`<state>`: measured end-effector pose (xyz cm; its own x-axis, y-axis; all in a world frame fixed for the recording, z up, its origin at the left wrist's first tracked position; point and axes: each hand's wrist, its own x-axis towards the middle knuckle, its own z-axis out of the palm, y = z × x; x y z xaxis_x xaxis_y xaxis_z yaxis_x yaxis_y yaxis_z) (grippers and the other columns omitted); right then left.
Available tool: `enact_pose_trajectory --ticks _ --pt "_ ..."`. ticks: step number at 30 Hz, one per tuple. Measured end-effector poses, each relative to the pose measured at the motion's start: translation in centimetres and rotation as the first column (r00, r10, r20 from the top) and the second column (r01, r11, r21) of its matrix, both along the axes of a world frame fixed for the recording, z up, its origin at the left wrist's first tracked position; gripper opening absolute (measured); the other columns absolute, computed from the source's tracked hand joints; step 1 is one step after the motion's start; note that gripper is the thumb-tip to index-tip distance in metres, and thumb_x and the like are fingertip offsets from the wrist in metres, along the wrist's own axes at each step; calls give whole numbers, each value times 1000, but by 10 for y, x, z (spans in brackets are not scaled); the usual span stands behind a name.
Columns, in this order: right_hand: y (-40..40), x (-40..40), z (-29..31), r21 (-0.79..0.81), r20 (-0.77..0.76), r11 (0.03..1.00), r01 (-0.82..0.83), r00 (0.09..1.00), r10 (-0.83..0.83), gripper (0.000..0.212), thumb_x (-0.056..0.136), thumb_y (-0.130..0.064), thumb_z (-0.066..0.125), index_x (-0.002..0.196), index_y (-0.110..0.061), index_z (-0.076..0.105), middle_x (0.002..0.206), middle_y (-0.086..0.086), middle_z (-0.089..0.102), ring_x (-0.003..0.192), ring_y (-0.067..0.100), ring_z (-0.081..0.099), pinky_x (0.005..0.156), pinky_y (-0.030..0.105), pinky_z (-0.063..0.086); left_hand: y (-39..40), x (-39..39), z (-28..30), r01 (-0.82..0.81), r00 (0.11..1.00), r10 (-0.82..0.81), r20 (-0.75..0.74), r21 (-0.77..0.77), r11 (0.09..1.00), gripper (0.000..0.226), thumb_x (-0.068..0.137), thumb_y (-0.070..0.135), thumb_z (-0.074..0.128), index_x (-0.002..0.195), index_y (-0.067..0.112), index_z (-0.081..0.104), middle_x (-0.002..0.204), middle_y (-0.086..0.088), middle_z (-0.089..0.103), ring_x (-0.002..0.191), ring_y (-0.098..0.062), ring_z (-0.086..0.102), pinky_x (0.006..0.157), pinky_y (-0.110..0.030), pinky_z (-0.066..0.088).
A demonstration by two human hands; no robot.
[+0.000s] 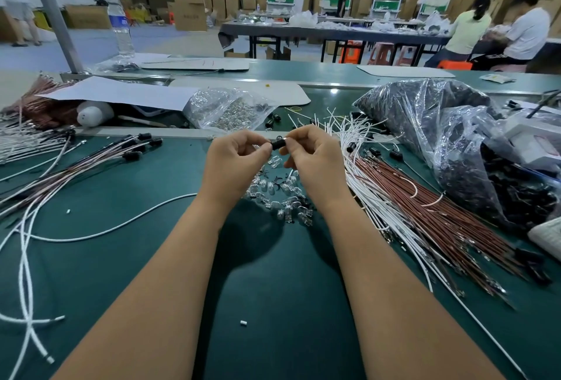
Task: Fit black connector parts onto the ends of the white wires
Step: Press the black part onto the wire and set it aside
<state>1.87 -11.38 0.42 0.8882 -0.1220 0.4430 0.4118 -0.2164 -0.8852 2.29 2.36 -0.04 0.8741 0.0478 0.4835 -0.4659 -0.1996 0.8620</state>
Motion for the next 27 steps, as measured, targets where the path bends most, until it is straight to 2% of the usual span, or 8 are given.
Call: enact_pose_trajectory --ticks 4,9,13,16,18,22,25,27 --pt "5 0 1 135 -64 988 -82 994 91 6 96 -6 54 94 -9 59 72 5 66 56 9 61 54 22 49 -1 0 1 -12 1000 12 -4 8 1000 15 85 9 70 74 20 68 51 -15 52 52 -15 40 52 -22 35" --pt "3 2 0 142 -109 985 -95 988 111 6 94 -1 56 91 -6 59 68 6 61 52 6 57 51 19 48 -5 1 4 53 998 -52 -44 5 999 20 88 1 64 80 19 68 84 -35 65 70 -23 53 69 -37 42" --pt "1 3 6 208 -170 976 -66 980 103 11 97 -4 50 89 -7 57 65 7 58 46 6 51 46 19 44 -11 2 0 33 999 -33 4 22 999 19 88 3 64 83 20 70 75 -20 70 62 -15 54 62 -25 44" --pt "-5 4 10 -19 -223 1000 24 974 -28 19 101 -15 44 88 -14 57 68 5 60 49 10 53 49 26 45 -16 2 -3 -7 999 6 52 25 1000 14 86 7 69 85 20 72 67 9 68 53 1 55 55 -11 42" --pt "-18 4 13 -241 -174 953 185 958 -230 21 101 -17 41 93 -14 60 76 4 63 59 14 54 56 34 45 -15 2 -5 4 999 -3 46 -9 1000 17 84 10 73 80 26 70 60 11 65 49 -3 53 51 -14 41" --pt "-59 0 14 -495 -54 670 553 750 -659 23 92 -7 40 102 -11 61 94 6 65 78 20 56 67 32 44 -8 5 -8 10 999 -10 42 -10 1000 11 85 15 72 82 26 73 46 5 42 42 -10 25 42 -18 22" --pt "-77 -5 8 -726 -123 482 491 596 -793 26 88 -15 48 110 -8 59 120 14 57 109 33 51 91 40 40 -7 7 -10 -54 998 53 24 20 998 13 85 17 73 79 28 72 45 5 38 41 -10 24 42 -18 20" --pt "-79 -7 4 -765 -206 495 413 570 -795 19 86 -18 50 102 -11 57 123 15 56 114 35 48 92 42 38 -6 9 -12 -90 996 89 13 44 995 11 84 17 73 79 27 71 43 8 35 41 -9 25 44 -19 21"
